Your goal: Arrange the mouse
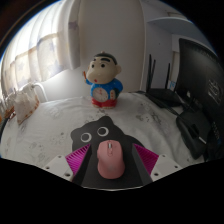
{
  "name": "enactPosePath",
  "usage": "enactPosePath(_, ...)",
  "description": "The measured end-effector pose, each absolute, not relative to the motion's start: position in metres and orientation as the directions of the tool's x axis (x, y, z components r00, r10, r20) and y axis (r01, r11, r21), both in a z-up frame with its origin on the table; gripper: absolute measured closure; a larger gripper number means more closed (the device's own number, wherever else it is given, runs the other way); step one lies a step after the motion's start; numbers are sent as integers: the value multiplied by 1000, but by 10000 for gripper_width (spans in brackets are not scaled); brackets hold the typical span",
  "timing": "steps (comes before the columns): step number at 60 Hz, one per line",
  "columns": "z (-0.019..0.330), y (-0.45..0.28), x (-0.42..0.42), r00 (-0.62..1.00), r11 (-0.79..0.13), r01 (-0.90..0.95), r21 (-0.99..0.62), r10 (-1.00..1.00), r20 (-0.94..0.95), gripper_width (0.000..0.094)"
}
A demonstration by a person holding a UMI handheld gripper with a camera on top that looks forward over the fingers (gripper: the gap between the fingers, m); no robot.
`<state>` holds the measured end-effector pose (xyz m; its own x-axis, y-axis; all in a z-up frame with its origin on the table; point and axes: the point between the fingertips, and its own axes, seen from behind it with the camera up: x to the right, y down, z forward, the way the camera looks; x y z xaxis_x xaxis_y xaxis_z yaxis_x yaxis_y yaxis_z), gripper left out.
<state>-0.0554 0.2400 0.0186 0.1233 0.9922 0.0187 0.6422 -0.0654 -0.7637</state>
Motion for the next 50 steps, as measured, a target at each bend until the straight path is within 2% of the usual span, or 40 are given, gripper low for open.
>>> enactPosePath(12, 128, 210, 5, 170, -76, 620, -781, 985, 40, 88)
enactPosePath(20, 179, 181, 63, 188, -76, 623, -778, 981, 55, 91)
enactPosePath(34, 198, 127, 126, 197, -142, 659, -738, 980, -13, 88)
enactPosePath(50, 202, 108, 124, 165, -92, 651, -753, 986, 23, 90)
